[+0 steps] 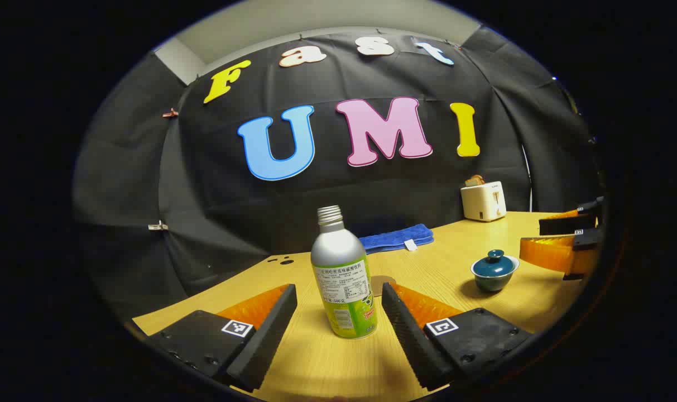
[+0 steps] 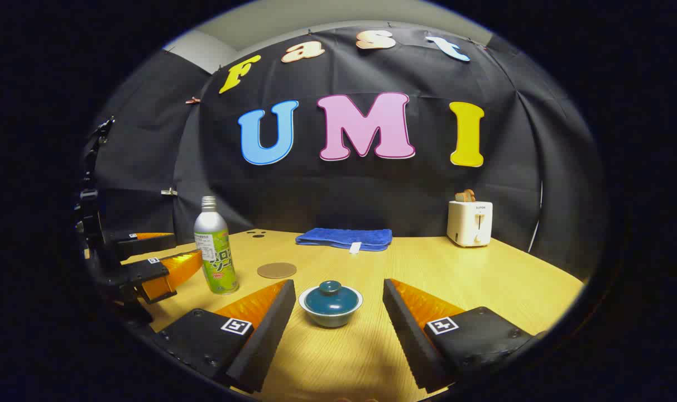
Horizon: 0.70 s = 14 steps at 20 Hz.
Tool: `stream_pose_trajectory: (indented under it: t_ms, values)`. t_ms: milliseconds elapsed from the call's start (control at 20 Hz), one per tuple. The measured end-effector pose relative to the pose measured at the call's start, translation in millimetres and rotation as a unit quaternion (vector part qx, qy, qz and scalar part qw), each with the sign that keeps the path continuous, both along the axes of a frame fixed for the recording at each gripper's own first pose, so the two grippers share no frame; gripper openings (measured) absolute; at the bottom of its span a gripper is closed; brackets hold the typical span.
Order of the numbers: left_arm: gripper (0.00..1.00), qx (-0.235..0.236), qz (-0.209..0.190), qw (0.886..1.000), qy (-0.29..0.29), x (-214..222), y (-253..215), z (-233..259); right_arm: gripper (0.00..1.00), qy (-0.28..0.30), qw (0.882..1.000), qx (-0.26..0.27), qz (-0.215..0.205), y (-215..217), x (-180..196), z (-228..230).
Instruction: Open the teacup lid with one hand, grasp the water bottle and pour water into the teacup with the other hand; after pouring, place the water bottle on the coaster and then close the teacup lid.
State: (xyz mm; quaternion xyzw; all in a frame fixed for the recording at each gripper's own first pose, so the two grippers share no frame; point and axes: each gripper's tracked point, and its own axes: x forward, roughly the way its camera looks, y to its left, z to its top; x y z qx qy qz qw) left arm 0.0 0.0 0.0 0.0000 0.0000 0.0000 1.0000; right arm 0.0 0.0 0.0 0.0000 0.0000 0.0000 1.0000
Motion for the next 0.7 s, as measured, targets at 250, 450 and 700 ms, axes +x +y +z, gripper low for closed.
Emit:
stream_pose_trajectory:
  t_ms: [250, 450, 700]
  values:
    - [0.96, -0.005, -0.002, 1.0, 0.001, 7, 2, -2, 0.98, -0.005, 1.0, 0.0, -0.012, -2, 2, 1]
    - [0.97, -0.079, -0.006, 0.997, 0.004, 14, 15, -8, 0.98, -0.011, 1.0, 0.0, -0.02, -3, 4, 3]
    - [0.95, -0.101, -0.017, 0.995, 0.012, 18, 12, -11, 0.98, -0.011, 1.0, 0.001, -0.026, -4, 8, 3]
